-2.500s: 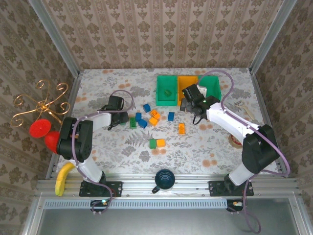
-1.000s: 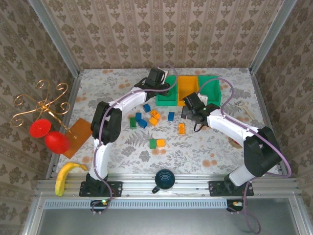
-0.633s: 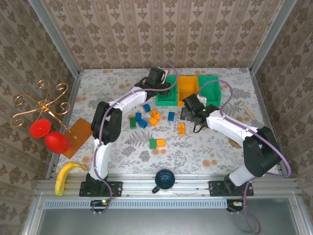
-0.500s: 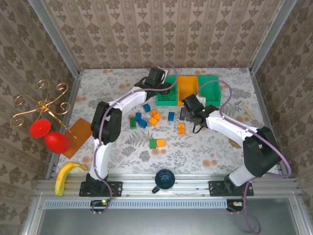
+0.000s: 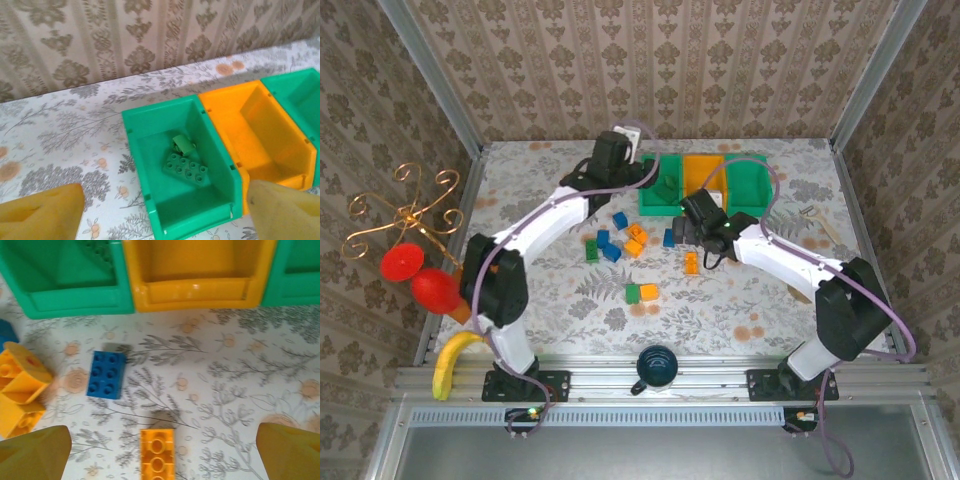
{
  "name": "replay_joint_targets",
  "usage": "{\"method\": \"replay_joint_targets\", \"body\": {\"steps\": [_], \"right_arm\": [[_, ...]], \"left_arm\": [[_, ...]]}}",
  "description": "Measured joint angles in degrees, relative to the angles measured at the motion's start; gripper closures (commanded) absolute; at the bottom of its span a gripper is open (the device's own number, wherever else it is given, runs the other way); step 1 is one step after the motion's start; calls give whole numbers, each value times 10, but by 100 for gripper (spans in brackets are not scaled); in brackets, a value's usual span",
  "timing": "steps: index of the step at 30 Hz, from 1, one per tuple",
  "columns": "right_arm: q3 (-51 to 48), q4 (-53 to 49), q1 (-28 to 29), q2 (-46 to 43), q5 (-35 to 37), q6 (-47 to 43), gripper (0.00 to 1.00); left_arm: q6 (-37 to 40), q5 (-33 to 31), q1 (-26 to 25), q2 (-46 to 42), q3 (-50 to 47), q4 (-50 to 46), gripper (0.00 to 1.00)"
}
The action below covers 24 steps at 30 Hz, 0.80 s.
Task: Sort the legos into containers by color
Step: Pick up the lego from the center of the table.
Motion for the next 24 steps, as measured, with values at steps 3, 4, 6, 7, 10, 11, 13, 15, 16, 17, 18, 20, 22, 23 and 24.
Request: {"method": "replay_joint_targets", "body": {"steps": [3,4,6,7,10,11,13,15,16,17,18,20,22,23,24], "right_arm": [[28,5,10,26,-16,-16,9],[39,7,15,37,-19,-22,9],[59,11,23,58,-30,-32,10],[69,12,27,69,-35,-39,10],[97,13,36,98,-50,-54,12],[108,12,39,109,-56,-59,13],[125,11,42,127,-65,-69,16],[145,10,45,148,-73,-78,19],[155,7,46,158,-77,-84,20],[165,5,48,168,-80,-89,21],[175,2,49,177,-84,-94,22],[193,-4,50,196,-90,-106,24],[212,-9,53,213,-97,-118,26],[222,-14,53,222,-99,-123,27],[230,-16,54,229,-103,-129,28]], "left_arm": [[-15,-10,23,-59,-75,17,0],[-20,-15,34,-80,-105,23,0],[-32,-22,55,-116,-157,27,0],[-39,-26,69,-135,-184,29,0],[-55,-36,103,-182,-250,34,0],[-60,-40,112,-196,-268,35,0],[-66,-48,123,-225,-301,35,0],[-73,-53,130,-251,-327,35,0],[-75,-54,130,-263,-340,35,0],[-77,-55,133,-273,-351,35,0],[-77,-56,134,-281,-360,35,0],[-80,-57,137,-296,-380,37,0],[-83,-59,140,-304,-396,37,0],[-85,-60,141,-306,-403,37,0],[-87,-60,142,-307,-410,37,0]]}}
